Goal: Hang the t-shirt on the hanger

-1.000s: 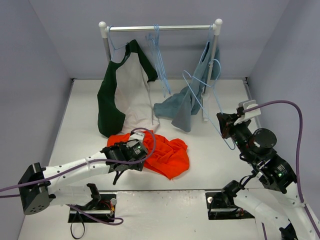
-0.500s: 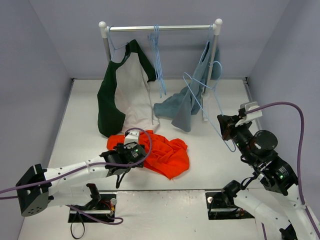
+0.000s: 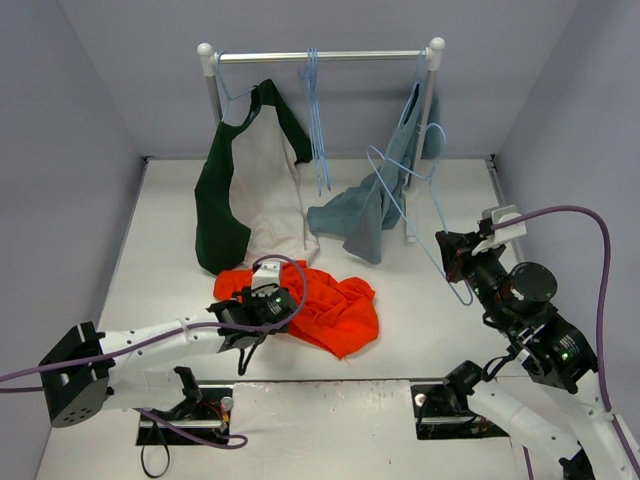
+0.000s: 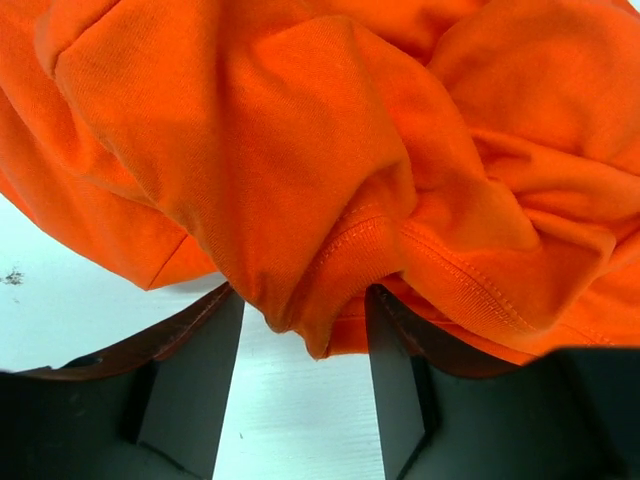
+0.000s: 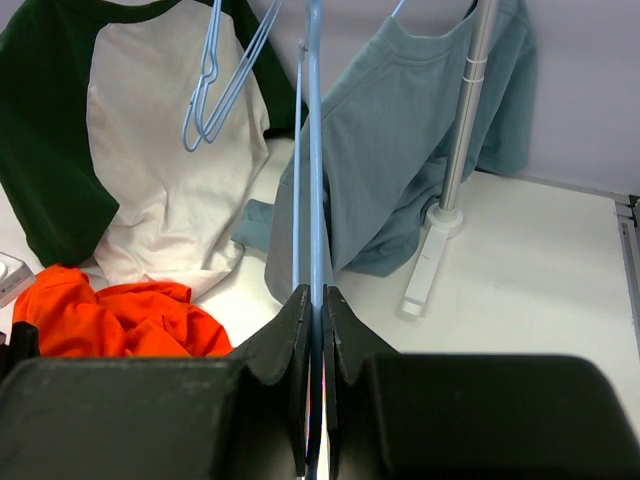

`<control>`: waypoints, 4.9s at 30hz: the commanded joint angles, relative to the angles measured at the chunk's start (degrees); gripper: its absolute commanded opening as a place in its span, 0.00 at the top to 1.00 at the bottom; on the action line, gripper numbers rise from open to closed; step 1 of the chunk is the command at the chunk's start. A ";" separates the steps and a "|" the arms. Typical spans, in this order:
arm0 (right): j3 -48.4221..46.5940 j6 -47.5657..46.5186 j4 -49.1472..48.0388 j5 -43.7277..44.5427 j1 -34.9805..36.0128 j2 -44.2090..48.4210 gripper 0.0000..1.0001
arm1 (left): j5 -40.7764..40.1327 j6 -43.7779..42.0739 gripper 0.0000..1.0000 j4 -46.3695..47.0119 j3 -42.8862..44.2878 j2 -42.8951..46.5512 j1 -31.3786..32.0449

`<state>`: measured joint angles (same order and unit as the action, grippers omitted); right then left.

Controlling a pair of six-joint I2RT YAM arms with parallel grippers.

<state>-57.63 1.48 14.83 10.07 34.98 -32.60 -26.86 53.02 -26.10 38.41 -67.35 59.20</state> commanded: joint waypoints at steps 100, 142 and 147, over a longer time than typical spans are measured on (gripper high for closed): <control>7.64 15.41 -43.90 -43.79 6.22 -19.85 1.00 | 32.66 -41.50 1.00 -54.18 82.99 -19.57 -30.99; 3.90 18.44 -64.19 -47.26 8.90 -26.66 1.00 | 20.69 -35.77 1.00 -45.90 84.51 -13.71 -24.82; 5.42 18.56 -63.96 -46.01 8.88 -25.78 1.00 | 20.90 -35.03 1.00 -41.97 81.82 -11.38 -25.10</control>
<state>-51.81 20.18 -38.33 -37.22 43.59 -62.01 -7.00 15.97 -73.62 121.20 -81.31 34.49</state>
